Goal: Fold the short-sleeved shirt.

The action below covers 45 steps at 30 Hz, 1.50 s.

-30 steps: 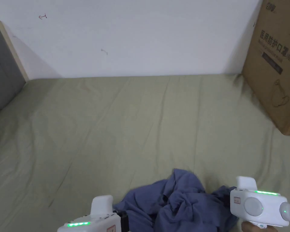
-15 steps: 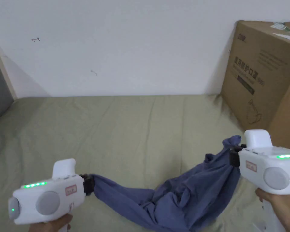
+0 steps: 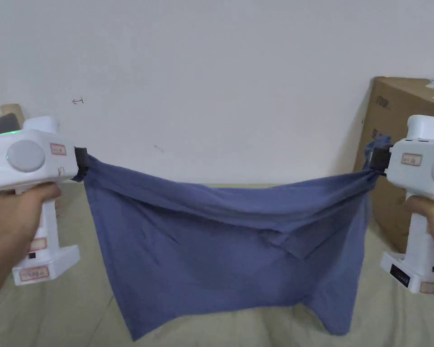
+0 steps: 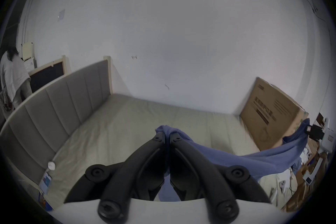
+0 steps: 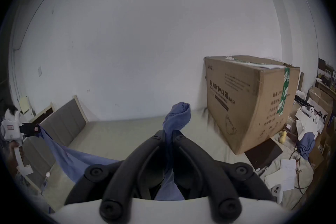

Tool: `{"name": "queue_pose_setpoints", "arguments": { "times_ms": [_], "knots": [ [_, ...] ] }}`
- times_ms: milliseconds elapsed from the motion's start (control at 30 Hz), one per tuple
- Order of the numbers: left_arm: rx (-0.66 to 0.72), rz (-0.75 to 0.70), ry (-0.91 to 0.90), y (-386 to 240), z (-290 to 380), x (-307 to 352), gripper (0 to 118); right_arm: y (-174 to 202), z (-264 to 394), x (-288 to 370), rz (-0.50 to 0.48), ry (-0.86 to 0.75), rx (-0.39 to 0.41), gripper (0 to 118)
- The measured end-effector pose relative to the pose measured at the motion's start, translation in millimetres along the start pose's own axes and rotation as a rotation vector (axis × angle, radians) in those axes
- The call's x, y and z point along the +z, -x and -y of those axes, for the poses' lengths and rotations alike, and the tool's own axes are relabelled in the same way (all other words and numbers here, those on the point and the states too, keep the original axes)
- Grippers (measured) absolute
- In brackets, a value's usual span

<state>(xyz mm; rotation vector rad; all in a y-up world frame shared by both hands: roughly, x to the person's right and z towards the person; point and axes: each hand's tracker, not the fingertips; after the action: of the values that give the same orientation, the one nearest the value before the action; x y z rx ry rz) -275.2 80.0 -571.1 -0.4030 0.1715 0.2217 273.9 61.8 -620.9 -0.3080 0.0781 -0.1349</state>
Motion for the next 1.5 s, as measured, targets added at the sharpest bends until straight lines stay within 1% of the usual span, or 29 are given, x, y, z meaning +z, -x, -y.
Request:
{"name": "queue_pose_setpoints", "arguments": {
  "times_ms": [100, 267, 367, 467, 567, 767, 833, 933, 1033, 1133, 1333, 1433, 1500],
  "knots": [
    [-0.009, -0.041, -0.037, 3.9, -27.9, -14.6, 2, 7.3, -17.9, -17.1, 0.009, -0.033, 0.007, 6],
    [-0.018, -0.059, -0.056, 2.7, -46.4, -45.9, 2, 22.1, -30.5, -48.9, 0.032, -0.053, 0.028, 6],
    [-0.106, -0.114, -0.054, -3.9, -42.2, -70.8, 2, 30.7, -24.0, -66.6, 0.061, -0.065, 0.059, 6],
    [-0.142, -0.123, -0.076, -5.0, -28.4, -92.1, 2, 34.0, -9.9, -85.2, 0.083, -0.065, 0.077, 6],
    [-0.163, -0.138, -0.056, -3.8, -9.5, -113.5, 2, 31.9, 10.8, -105.2, 0.102, -0.032, 0.088, 6],
    [-0.199, -0.153, 0.024, 5.5, 48.1, -143.6, 2, 19.4, 74.4, -136.1, 0.111, 0.076, 0.079, 6],
    [-0.218, -0.156, 0.054, 9.5, 71.4, -145.1, 2, 13.9, 97.3, -134.5, 0.099, 0.120, 0.058, 6],
    [-0.276, -0.158, 0.122, 16.0, 107.3, -140.7, 2, 6.2, 132.1, -128.8, 0.101, 0.180, 0.059, 6],
    [-0.299, -0.155, 0.170, 23.3, 145.4, -122.9, 2, -2.7, 169.9, -110.5, 0.104, 0.229, 0.053, 6],
    [-0.309, -0.147, 0.223, 31.7, 185.0, -98.7, 2, -12.8, 205.7, -84.4, 0.096, 0.276, 0.031, 6],
    [-0.321, -0.144, 0.325, 60.3, 262.5, -47.4, 2, -22.3, 267.2, -14.9, 0.093, 0.365, 0.037, 6],
    [-0.294, -0.151, 0.372, 71.9, 295.2, -12.9, 2, -24.0, 291.3, 22.0, 0.086, 0.395, 0.052, 6],
    [-0.282, -0.159, 0.391, 80.2, 317.3, 11.1, 2, -25.1, 307.8, 47.3, 0.078, 0.411, 0.044, 6]
  ]
}}
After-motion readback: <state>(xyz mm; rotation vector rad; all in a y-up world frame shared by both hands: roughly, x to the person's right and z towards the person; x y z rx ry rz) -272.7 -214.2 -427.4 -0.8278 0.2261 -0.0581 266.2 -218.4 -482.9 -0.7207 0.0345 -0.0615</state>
